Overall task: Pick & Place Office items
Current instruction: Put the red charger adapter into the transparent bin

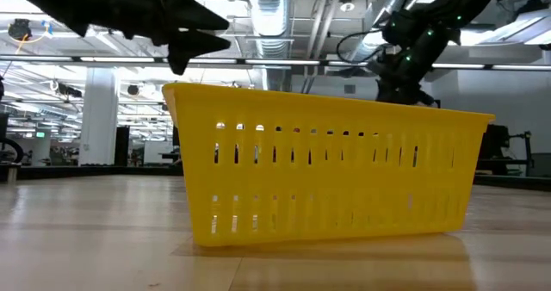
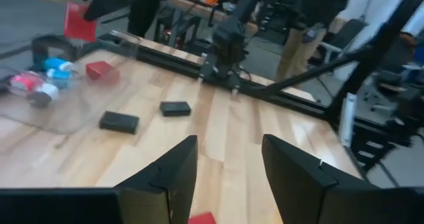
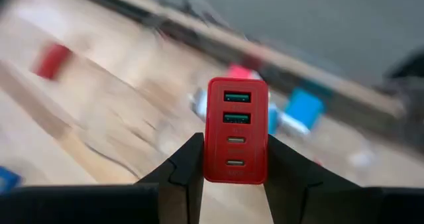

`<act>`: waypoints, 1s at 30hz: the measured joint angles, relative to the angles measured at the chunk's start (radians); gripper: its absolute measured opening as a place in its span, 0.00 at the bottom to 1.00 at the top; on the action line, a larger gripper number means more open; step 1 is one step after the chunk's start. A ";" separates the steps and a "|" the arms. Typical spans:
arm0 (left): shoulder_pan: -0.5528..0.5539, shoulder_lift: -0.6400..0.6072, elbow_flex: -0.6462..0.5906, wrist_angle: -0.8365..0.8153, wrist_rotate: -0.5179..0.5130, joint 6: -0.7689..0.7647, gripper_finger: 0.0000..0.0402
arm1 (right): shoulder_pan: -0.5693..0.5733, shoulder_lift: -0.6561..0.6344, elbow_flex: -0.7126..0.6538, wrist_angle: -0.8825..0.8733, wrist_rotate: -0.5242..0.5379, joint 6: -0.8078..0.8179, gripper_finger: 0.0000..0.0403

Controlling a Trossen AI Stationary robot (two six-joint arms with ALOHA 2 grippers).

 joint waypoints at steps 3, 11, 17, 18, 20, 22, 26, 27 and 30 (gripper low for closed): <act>-0.011 -0.017 -0.031 0.011 0.005 -0.009 0.41 | 0.024 0.000 0.000 -0.082 0.056 0.002 0.27; -0.029 -0.016 -0.072 0.100 0.016 0.034 0.41 | 0.125 0.000 0.000 -0.140 0.175 0.094 0.27; -0.026 -0.016 -0.072 0.135 0.016 0.066 0.41 | 0.161 0.001 -0.001 -0.193 0.264 0.156 0.27; -0.022 -0.016 -0.072 0.143 0.017 0.068 0.41 | 0.160 0.001 -0.001 -0.191 0.265 0.166 0.27; -0.019 -0.016 -0.072 0.161 0.016 0.080 0.41 | 0.160 0.001 -0.001 -0.185 0.277 0.184 0.27; -0.018 -0.016 -0.072 0.180 0.016 0.091 0.41 | 0.160 0.017 0.000 -0.183 0.321 0.201 0.27; -0.018 -0.016 -0.072 0.204 0.017 0.110 0.41 | 0.133 0.108 -0.001 -0.178 0.353 0.208 0.27; -0.018 -0.016 -0.072 0.206 0.017 0.114 0.41 | 0.127 0.140 0.000 -0.162 0.356 0.205 0.27; -0.017 -0.016 -0.072 0.215 0.024 0.116 0.41 | 0.105 0.214 0.005 -0.072 0.391 0.180 0.27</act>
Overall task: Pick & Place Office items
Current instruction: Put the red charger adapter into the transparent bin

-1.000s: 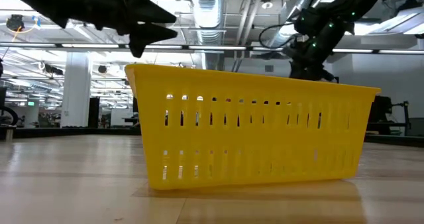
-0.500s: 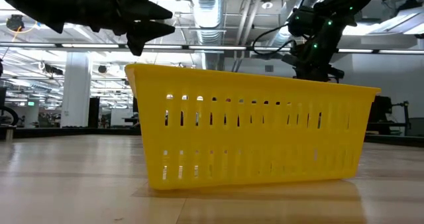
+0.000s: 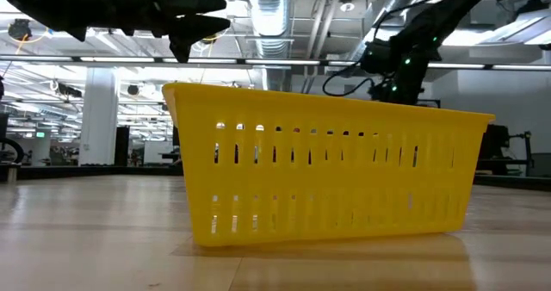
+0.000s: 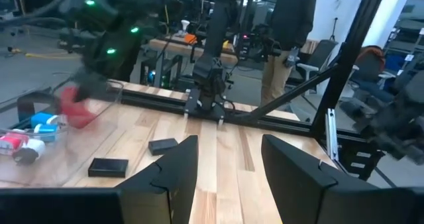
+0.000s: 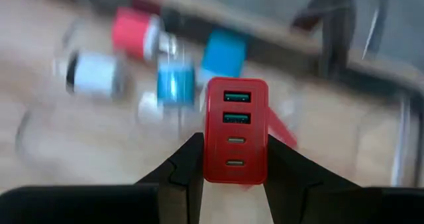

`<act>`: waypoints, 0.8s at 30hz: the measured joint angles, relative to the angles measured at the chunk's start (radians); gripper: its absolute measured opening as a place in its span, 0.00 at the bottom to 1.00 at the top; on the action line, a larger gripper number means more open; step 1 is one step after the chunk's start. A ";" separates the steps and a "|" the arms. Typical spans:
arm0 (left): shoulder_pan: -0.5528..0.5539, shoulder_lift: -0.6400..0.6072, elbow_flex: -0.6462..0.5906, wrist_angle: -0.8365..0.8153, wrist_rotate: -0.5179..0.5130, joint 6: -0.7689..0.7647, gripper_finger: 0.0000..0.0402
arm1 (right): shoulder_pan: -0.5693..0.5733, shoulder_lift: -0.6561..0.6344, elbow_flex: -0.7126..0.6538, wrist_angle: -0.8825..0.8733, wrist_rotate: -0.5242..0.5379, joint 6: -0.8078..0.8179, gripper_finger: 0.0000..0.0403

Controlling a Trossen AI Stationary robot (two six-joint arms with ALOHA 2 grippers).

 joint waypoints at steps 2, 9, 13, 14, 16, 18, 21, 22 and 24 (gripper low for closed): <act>0.001 0.000 0.000 -0.002 0.001 0.000 0.41 | -0.011 0.033 0.001 0.066 -0.005 -0.017 0.27; -0.001 0.000 0.000 -0.018 0.018 -0.008 0.41 | -0.083 0.064 0.021 0.058 -0.058 -0.026 0.27; -0.008 0.000 0.000 -0.021 0.024 -0.026 0.41 | -0.116 0.060 0.024 0.027 -0.071 -0.029 0.27; -0.010 0.000 0.000 -0.022 0.026 -0.028 0.41 | -0.119 0.056 0.024 0.021 -0.071 -0.029 0.27; -0.019 0.000 0.000 -0.022 0.025 -0.031 0.41 | -0.114 0.050 0.023 0.017 -0.068 -0.030 0.27; -0.024 0.000 0.000 -0.022 0.026 -0.032 0.41 | -0.107 0.042 0.021 0.020 -0.067 -0.030 0.30; -0.027 0.000 0.000 -0.021 0.025 -0.033 0.41 | -0.104 0.031 0.020 0.020 -0.056 -0.030 0.46; -0.027 0.000 0.000 -0.021 0.025 -0.033 0.41 | -0.104 0.026 0.020 0.021 -0.056 -0.028 0.51; -0.027 0.000 0.000 -0.021 0.025 -0.033 0.41 | -0.104 0.022 0.020 0.020 -0.057 -0.021 0.60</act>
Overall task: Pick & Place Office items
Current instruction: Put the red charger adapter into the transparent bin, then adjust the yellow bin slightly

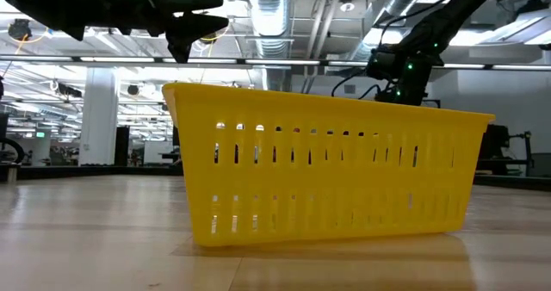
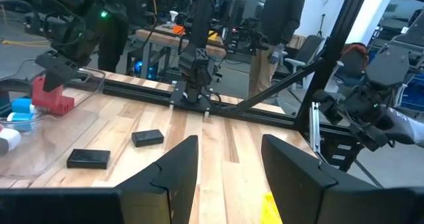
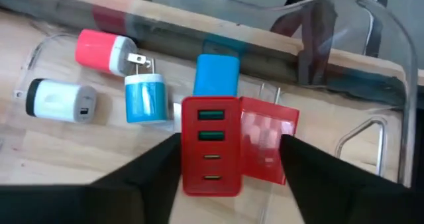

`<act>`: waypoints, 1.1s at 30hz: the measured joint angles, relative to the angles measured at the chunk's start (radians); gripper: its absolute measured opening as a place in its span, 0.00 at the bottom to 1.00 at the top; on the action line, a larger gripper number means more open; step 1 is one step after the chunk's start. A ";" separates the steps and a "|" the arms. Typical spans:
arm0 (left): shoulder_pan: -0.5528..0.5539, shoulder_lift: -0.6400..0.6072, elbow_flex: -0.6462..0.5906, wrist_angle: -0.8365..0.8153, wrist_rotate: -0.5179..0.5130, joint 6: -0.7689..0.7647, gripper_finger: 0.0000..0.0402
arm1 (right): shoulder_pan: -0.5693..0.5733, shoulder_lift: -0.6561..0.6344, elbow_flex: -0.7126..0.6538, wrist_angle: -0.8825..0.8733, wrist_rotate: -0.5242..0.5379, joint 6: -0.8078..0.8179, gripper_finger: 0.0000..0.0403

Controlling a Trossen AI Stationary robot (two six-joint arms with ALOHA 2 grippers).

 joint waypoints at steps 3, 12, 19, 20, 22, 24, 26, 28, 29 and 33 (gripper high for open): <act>0.000 0.000 0.000 0.000 0.000 0.000 0.41 | 0.001 -0.015 0.000 0.014 0.003 0.007 0.68; 0.000 0.000 0.000 -0.001 -0.004 0.000 0.41 | 0.025 -0.087 0.000 0.039 0.018 0.005 0.69; 0.000 0.000 0.000 -0.044 -0.003 -0.001 0.41 | 0.166 -0.186 0.000 -0.002 -0.035 0.018 0.70; 0.000 0.000 0.000 -0.061 -0.003 0.000 0.41 | 0.195 -0.201 0.000 -0.015 -0.051 0.024 0.70; 0.000 0.000 0.000 -0.088 0.008 0.020 0.41 | 0.264 -0.234 0.000 -0.046 -0.064 0.041 0.70; 0.000 0.000 0.000 -0.114 0.030 0.036 0.41 | 0.342 -0.268 0.001 -0.077 -0.065 0.074 0.70; 0.000 0.000 0.000 -0.135 0.043 0.040 0.41 | 0.432 -0.293 0.001 -0.110 -0.058 0.111 0.70; -0.005 0.000 0.000 -0.163 0.081 0.071 0.41 | 0.540 -0.310 0.001 -0.136 -0.044 0.151 0.70; -0.010 0.000 0.000 -0.184 0.090 0.084 0.41 | 0.593 -0.314 0.001 -0.150 -0.028 0.177 0.70; -0.029 0.000 0.000 -0.228 0.063 0.096 0.41 | 0.793 -0.323 -0.024 -0.189 0.078 0.306 0.70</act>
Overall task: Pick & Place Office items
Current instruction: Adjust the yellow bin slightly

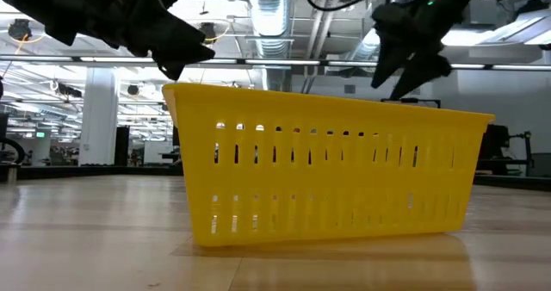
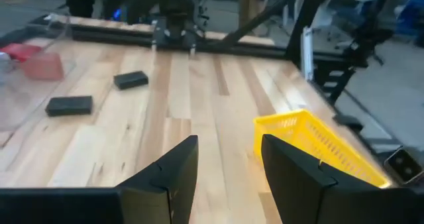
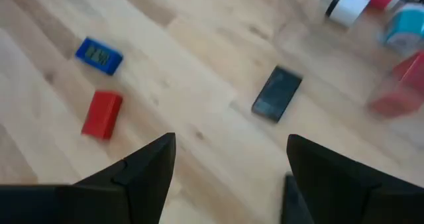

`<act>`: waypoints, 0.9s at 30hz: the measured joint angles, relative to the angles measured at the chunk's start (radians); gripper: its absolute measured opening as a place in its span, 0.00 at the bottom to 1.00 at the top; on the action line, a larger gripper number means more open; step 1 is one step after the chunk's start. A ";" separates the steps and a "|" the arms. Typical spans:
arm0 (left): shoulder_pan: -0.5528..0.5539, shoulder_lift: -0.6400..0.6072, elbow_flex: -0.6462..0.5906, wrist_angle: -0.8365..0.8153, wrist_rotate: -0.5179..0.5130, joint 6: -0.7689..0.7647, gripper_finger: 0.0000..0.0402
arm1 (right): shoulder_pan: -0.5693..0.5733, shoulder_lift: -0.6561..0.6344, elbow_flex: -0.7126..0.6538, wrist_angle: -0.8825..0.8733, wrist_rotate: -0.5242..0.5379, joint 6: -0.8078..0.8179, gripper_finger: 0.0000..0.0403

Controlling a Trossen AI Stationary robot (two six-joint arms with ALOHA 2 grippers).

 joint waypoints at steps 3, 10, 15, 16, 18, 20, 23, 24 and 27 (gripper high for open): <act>-0.025 0.000 0.000 -0.010 -0.038 0.043 0.41 | 0.133 0.014 -0.012 -0.022 0.087 0.102 0.70; -0.086 0.000 0.000 -0.005 -0.099 0.121 0.41 | 0.370 0.087 -0.033 -0.023 0.188 0.332 0.70; -0.090 0.000 0.000 -0.004 -0.113 0.127 0.41 | 0.492 0.144 -0.056 -0.039 0.249 0.512 0.70; -0.094 0.000 0.000 -0.005 -0.114 0.139 0.41 | 0.521 0.157 -0.063 -0.039 0.266 0.544 0.70; -0.108 0.000 0.000 -0.021 -0.115 0.164 0.41 | 0.582 0.183 -0.072 -0.040 0.305 0.600 0.70; -0.128 0.000 0.000 -0.030 -0.105 0.175 0.41 | 0.641 0.205 -0.079 -0.043 0.347 0.648 0.70; -0.153 -0.002 0.000 -0.022 -0.106 0.176 0.41 | 0.716 0.229 -0.079 -0.036 0.406 0.740 0.70; -0.158 0.002 0.000 -0.022 -0.113 0.175 0.41 | 0.735 0.236 -0.079 -0.025 0.428 0.761 0.70; -0.171 0.023 0.000 -0.043 -0.128 0.144 0.41 | 0.775 0.259 -0.079 0.043 0.486 0.781 0.70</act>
